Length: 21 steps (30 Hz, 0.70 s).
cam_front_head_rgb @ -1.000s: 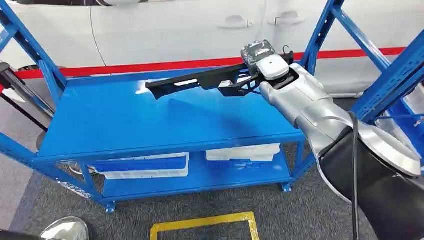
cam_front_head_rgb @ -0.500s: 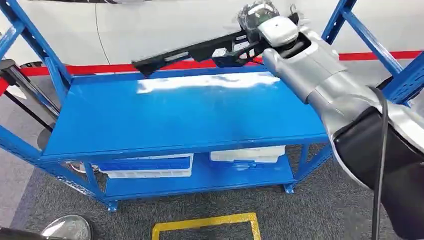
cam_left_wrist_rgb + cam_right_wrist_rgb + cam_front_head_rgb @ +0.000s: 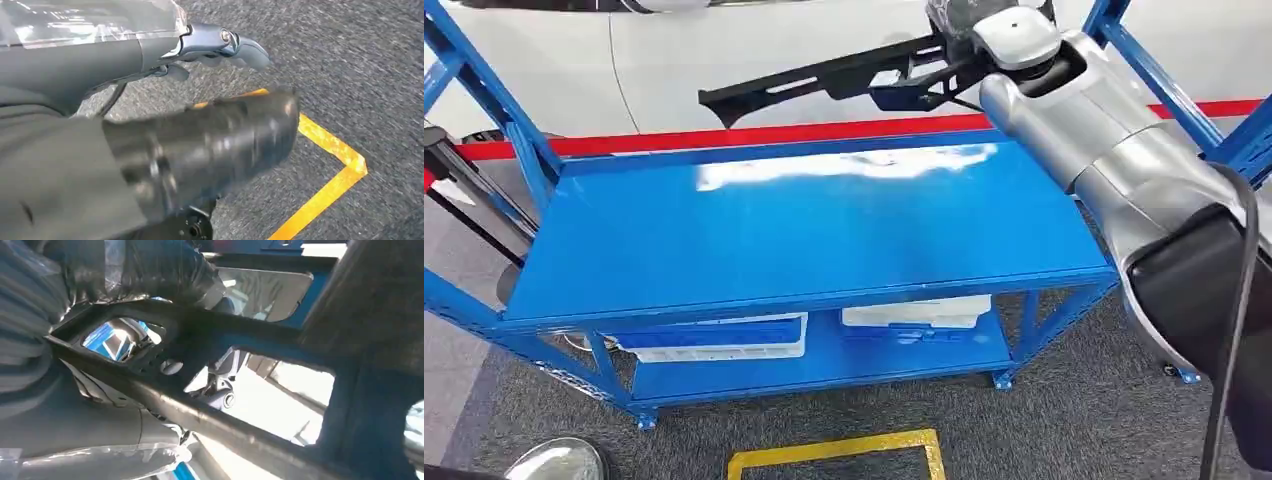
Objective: Take the parts from the cabinet and place them on the table.
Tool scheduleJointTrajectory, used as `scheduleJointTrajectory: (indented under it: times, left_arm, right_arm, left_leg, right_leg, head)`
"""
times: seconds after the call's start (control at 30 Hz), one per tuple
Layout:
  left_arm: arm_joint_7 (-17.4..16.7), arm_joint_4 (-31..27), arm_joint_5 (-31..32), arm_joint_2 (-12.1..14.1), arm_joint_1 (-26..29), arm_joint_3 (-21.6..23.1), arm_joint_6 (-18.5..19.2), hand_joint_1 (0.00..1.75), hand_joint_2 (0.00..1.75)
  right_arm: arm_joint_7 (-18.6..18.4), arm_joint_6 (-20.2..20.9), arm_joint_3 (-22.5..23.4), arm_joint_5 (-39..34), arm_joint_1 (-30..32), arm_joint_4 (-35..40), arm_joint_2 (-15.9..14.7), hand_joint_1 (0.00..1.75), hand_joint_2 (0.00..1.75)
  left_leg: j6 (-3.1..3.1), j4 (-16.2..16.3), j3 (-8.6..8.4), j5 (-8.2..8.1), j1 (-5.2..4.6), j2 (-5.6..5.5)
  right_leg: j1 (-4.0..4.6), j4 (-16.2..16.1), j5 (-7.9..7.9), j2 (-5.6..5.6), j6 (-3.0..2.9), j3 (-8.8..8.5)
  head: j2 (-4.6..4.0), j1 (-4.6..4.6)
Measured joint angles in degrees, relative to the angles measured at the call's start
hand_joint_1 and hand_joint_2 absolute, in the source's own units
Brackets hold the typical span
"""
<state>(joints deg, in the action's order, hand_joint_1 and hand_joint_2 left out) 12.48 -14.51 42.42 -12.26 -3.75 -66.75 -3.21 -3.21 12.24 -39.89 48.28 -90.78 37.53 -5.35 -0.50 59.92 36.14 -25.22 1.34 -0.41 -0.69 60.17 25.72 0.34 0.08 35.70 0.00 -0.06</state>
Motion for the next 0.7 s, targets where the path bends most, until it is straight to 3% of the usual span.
scheduleJointTrajectory:
  times: [0.1,0.17,0.23,0.27,0.3,0.33,0.37,0.43,0.47,0.53,0.6,0.63,0.67,0.7]
  left_arm:
    - [0.44,0.0,0.42,-0.02,-0.02,0.0,0.04,0.0,1.75]
    - [0.53,0.0,0.5,-0.07,0.02,0.0,0.04,0.0,1.75]
    - [0.59,0.0,0.59,-0.04,-0.07,0.0,0.04,0.0,1.75]
    - [0.63,0.0,0.61,-0.04,-0.07,0.0,0.04,0.0,1.75]
    - [0.74,0.0,0.76,-0.04,-0.07,0.0,0.11,0.0,1.75]
    - [0.94,0.0,0.79,-0.04,-0.04,0.0,0.33,0.0,1.75]
    - [1.13,0.0,0.81,-0.06,0.0,0.0,0.61,0.0,1.75]
    - [1.93,0.02,1.49,-0.13,-0.07,0.02,0.63,0.0,1.75]
    - [2.34,0.06,2.14,-0.37,-0.02,0.15,0.57,0.0,1.75]
    - [2.62,0.09,2.6,-0.37,-0.27,0.17,0.57,0.0,1.75]
    - [2.69,0.09,2.62,-0.37,-0.27,0.2,0.59,0.0,1.75]
    - [2.78,0.09,2.62,-0.28,-0.33,0.2,0.59,0.0,1.75]
    - [3.01,0.07,2.39,-0.22,-0.31,0.18,0.57,0.0,1.75]
    - [3.17,0.07,1.94,-0.22,-0.29,0.13,0.48,0.0,1.75]
  right_arm:
    - [-0.57,0.17,0.04,-0.7,-0.25,1.51,-1.53,1.75,1.75]
    - [-0.59,0.42,0.11,-0.96,-0.34,2.28,-2.32,1.75,1.75]
    - [-0.61,0.46,0.26,-1.01,-0.53,2.54,-2.95,1.75,1.75]
    - [-0.7,0.48,0.26,-1.03,-0.38,2.56,-3.22,1.75,1.75]
    - [-0.77,0.48,0.26,-1.05,-0.18,2.58,-3.41,1.75,1.75]
    - [-0.77,0.5,0.26,-1.09,0.01,2.67,-3.61,1.75,1.75]
    - [-0.77,0.5,0.26,-1.14,0.11,2.84,-3.83,1.75,1.75]
    - [-0.74,0.46,0.26,-1.18,0.04,3.3,-4.31,1.75,1.75]
    - [-0.74,0.39,0.26,-1.25,0.04,3.5,-4.46,1.75,1.75]
    - [-0.74,0.33,0.26,-1.4,0.1,3.74,-4.64,1.75,1.75]
    - [-0.76,0.35,0.26,-1.42,0.34,3.83,-4.88,1.75,1.75]
    - [-0.74,0.33,0.26,-1.42,0.36,4.03,-4.88,1.75,1.75]
    - [-0.74,0.33,0.26,-1.44,0.34,4.31,-4.92,1.75,1.75]
    - [-0.77,0.35,0.26,-1.47,0.3,4.31,-5.09,1.75,1.75]
  left_leg:
    - [1.08,0.08,0.12,0.12,-0.13,-0.04]
    - [1.9,-0.69,-0.43,0.32,0.12,0.08]
    - [2.39,-0.66,-0.45,0.3,-0.04,0.08]
    - [2.49,-0.65,-0.49,0.24,-0.16,0.07]
    - [2.54,-0.64,-0.54,0.21,-0.26,0.04]
    - [2.59,-0.62,-0.68,0.16,-0.33,0.02]
    - [2.63,-0.61,-0.84,0.04,-0.4,0.01]
    - [2.51,-0.6,-1.27,-0.24,-0.57,-0.06]
    - [2.44,-0.67,-1.09,-0.27,-0.49,-0.01]
    - [1.9,-0.51,-0.69,-0.08,-0.64,0.0]
    - [1.53,-0.87,-0.92,-0.04,-0.69,-0.02]
    - [1.27,-0.57,-0.5,-0.65,-0.86,0.02]
    - [1.02,0.82,-0.22,-1.71,-0.87,0.11]
    - [0.86,4.06,1.12,-3.67,-0.77,0.07]
  right_leg:
    - [0.0,-0.36,-0.19,0.0,0.79,-0.14]
    - [-0.22,1.9,1.85,-0.15,1.18,0.71]
    - [-0.22,10.49,6.09,-0.15,1.47,4.63]
    - [-0.21,14.82,7.54,-0.14,1.53,6.81]
    - [-0.2,17.11,7.73,-0.14,1.48,8.11]
    - [-0.19,16.64,6.58,-0.15,1.36,8.15]
    - [-0.14,13.42,4.14,-0.15,1.1,6.84]
    - [0.12,2.75,-1.48,-0.13,0.21,1.84]
    - [0.44,0.69,-0.9,-0.04,-0.32,0.73]
    - [0.91,-0.39,-0.94,-0.12,-0.34,0.53]
    - [0.84,-0.71,-0.96,-0.1,-0.51,0.45]
    - [-0.14,-1.41,-1.29,-0.33,-0.77,0.0]
    - [-0.03,-1.68,-1.34,-0.36,-0.97,-0.25]
    - [-0.05,-1.66,-1.34,-0.47,-1.21,-0.3]
  head:
    - [-0.02,-0.07]
    - [-0.02,0.0]
    - [-0.02,-0.05]
    - [0.0,-0.02]
    - [-0.02,-0.05]
    - [-0.02,-0.05]
    - [-0.02,-0.02]
    - [0.0,-0.02]
    - [0.0,-0.07]
    - [0.0,-0.07]
    - [0.0,-0.05]
    - [-0.02,-0.02]
    - [0.0,-0.07]
    - [-0.02,-0.07]
